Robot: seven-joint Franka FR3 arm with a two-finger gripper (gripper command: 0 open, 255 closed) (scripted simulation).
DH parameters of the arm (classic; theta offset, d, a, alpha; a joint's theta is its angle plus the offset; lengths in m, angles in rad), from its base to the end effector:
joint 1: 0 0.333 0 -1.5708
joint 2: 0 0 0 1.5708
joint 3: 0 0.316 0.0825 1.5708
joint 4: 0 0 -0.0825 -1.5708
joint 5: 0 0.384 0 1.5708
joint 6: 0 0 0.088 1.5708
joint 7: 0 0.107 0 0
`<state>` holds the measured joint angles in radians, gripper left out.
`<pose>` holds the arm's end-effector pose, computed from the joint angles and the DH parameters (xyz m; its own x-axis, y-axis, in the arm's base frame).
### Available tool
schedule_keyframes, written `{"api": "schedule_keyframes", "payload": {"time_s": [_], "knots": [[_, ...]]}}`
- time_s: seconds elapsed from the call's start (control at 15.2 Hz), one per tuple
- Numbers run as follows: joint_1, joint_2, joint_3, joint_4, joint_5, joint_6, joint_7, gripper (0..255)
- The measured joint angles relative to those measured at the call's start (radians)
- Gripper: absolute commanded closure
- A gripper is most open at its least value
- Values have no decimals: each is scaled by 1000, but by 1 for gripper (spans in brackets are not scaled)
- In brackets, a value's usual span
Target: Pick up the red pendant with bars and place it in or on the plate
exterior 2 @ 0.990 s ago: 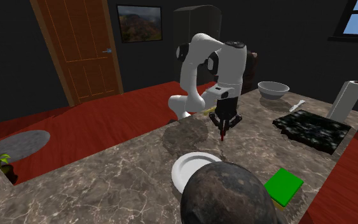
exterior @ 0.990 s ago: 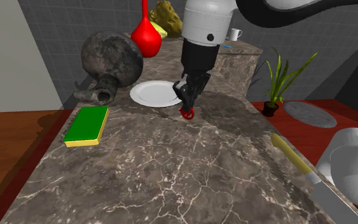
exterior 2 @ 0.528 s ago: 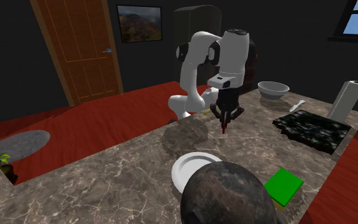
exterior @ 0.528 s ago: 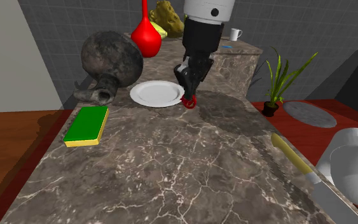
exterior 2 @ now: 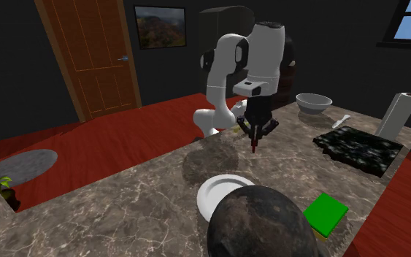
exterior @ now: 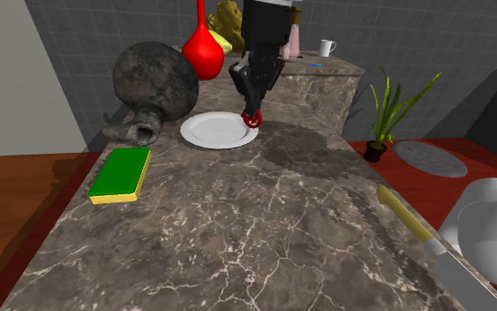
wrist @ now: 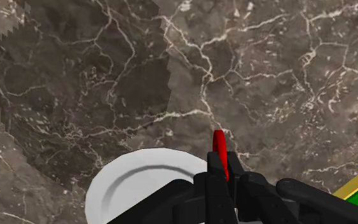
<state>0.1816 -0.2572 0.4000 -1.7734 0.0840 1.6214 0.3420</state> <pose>0.3852 0.2950 0.6543 0.9699 0.2278 0.0856 0.2299 -0.9731 -0.0143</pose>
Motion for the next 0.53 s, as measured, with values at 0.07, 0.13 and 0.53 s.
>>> {"api": "schedule_keyframes", "payload": {"time_s": [0.07, 0.13, 0.53], "knots": [[-7, 28, -4, 28, -11, -2, -9, 255], [-13, 57, -7, 55, -22, -2, -16, 255], [-38, 285, -16, 318, -105, -54, -48, 255]]}}
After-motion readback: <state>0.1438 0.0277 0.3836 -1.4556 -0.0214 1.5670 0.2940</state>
